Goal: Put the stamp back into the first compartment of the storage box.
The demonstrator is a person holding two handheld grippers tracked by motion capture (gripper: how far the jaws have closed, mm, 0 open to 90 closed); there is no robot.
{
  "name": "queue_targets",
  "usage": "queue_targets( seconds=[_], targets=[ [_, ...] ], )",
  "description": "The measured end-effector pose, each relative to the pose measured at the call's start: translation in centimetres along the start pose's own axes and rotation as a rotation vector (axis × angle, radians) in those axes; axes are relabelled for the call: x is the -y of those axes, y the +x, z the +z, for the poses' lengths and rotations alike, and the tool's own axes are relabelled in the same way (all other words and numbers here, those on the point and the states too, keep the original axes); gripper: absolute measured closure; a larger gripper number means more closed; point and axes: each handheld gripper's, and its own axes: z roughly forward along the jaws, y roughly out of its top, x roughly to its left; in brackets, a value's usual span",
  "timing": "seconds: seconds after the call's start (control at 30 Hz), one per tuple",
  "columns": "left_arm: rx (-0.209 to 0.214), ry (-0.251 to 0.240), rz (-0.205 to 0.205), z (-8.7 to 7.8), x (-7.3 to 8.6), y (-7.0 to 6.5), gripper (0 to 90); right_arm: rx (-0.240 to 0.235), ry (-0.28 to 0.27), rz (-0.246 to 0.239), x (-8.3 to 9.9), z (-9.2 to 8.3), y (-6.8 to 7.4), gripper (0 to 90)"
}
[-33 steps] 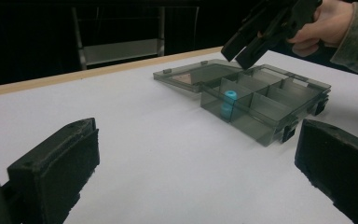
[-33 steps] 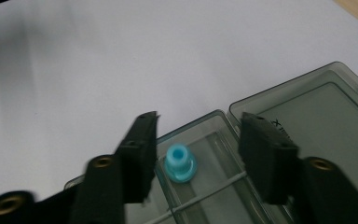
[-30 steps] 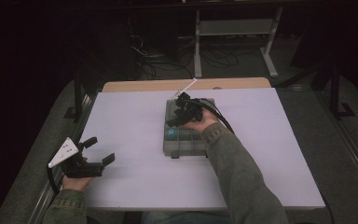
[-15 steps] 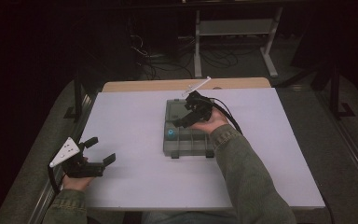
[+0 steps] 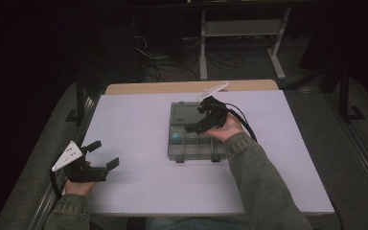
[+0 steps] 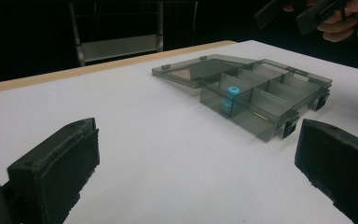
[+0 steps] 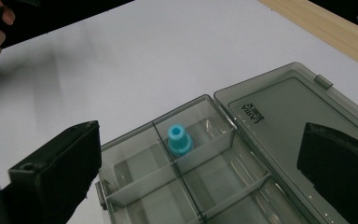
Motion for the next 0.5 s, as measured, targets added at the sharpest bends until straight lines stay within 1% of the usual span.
queue_targets(
  seconds=[0.07, 0.13, 0.23, 0.3, 0.37, 0.47, 0.5],
  targets=[
    [-0.002, 0.005, -0.003, 0.0, 0.0, 0.0, 0.0, -0.007, -0.007, 0.006, 0.2, -0.3, 0.1, 0.0],
    [-0.001, 0.006, -0.001, 0.0, 0.0, 0.0, 0.0, -0.01, -0.012, 0.003, 0.4, -0.4, 0.1, 0.0],
    [0.0, 0.002, 0.001, 0.0, 0.0, 0.0, 0.0, -0.004, -0.018, 0.006, 0.5, -0.8, 0.2, 0.0],
    [-0.001, 0.0, -0.001, 0.0, 0.0, 0.0, 0.0, -0.008, -0.034, 0.0, 0.7, -1.0, 0.2, 0.0],
    [-0.001, -0.003, -0.006, 0.0, 0.0, 0.0, 0.0, -0.013, -0.04, 0.009, 0.8, -1.2, 0.4, 0.0],
    [-0.002, -0.005, -0.011, 0.0, 0.0, -0.1, 0.0, -0.011, -0.055, -0.003, 1.2, -1.5, 0.5, 0.0],
    [-0.003, -0.004, -0.009, 0.0, 0.0, -0.1, 0.0, -0.013, -0.059, 0.003, 1.3, -1.7, 0.5, 0.0]
  ],
)
